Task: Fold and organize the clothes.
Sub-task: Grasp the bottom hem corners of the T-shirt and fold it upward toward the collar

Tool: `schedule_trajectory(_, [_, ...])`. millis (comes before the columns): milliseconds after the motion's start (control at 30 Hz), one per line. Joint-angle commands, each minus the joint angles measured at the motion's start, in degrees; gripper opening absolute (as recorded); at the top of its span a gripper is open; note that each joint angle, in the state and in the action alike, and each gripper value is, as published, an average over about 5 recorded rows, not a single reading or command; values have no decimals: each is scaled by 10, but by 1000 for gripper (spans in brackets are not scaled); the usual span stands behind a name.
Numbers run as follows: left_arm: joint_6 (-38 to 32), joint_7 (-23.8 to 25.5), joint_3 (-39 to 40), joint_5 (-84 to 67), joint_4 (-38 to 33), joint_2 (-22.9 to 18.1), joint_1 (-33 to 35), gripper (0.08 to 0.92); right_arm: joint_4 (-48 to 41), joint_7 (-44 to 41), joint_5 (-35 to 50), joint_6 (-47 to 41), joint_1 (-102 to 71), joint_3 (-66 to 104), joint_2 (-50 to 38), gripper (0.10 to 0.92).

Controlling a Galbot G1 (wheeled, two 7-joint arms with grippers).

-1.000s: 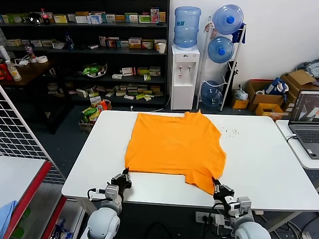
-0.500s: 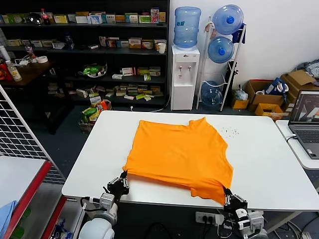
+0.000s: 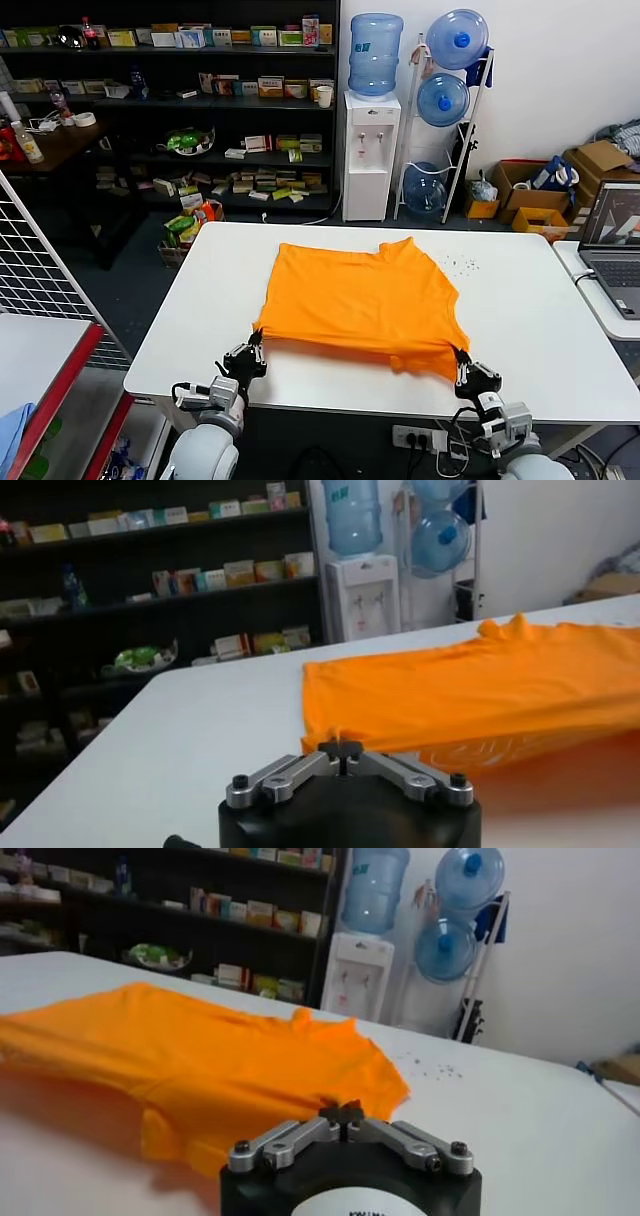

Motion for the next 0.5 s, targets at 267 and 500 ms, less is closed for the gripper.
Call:
schedule_trajectory(267, [-2,-2,52,4,130,4,-133,89,-207,-11,8,23,218,-71,-9,125])
schedule_trajectory(500, [7,1,67,-2,143,12,-160,89,-236,-13,15,16,248,-91,1,125])
